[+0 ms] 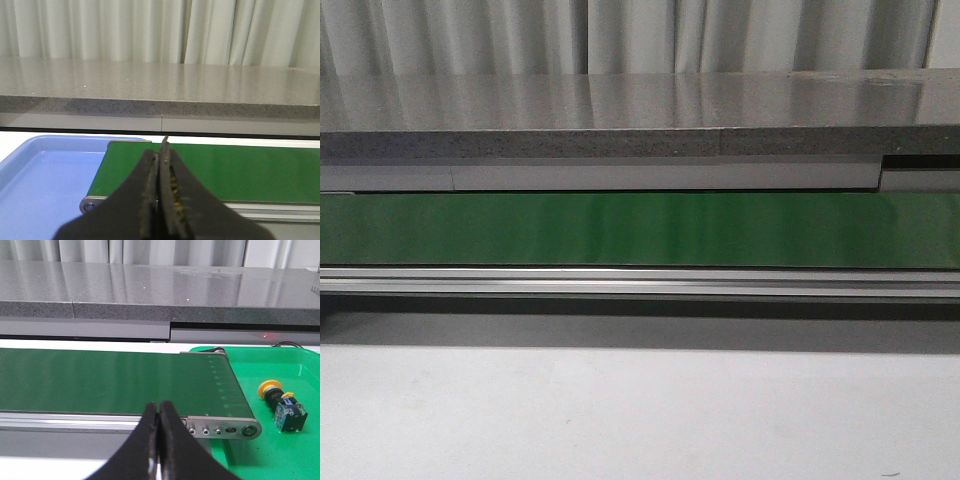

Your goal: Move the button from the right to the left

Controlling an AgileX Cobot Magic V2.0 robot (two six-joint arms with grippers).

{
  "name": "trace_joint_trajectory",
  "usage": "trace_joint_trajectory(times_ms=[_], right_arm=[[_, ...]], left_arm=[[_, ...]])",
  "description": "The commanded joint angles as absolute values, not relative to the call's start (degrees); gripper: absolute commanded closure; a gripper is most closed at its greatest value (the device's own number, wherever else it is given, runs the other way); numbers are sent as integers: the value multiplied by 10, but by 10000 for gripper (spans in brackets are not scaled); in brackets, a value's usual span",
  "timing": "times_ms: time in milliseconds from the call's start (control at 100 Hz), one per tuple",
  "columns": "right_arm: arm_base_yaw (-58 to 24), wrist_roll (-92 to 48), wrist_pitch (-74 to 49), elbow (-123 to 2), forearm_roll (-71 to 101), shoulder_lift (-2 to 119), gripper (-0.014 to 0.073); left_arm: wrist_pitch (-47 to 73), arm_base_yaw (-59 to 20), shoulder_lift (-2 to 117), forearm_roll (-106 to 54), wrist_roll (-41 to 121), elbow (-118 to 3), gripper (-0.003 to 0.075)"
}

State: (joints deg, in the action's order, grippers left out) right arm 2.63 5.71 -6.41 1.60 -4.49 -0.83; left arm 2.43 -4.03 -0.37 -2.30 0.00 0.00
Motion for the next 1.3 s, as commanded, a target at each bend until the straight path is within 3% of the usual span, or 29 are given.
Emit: trace_joint_trajectory(times_ms=[0, 870, 1290], right_arm=[[27, 54, -21, 7, -44, -17, 651], [30, 56, 21, -7, -33, -17, 651], [106, 56, -216, -231, -71, 111, 651]], left_arm=[[-24, -45, -21, -24, 0, 26, 740], [-24, -45, -21, -24, 0, 26, 740], [-24, -45, -21, -24, 0, 26, 740]])
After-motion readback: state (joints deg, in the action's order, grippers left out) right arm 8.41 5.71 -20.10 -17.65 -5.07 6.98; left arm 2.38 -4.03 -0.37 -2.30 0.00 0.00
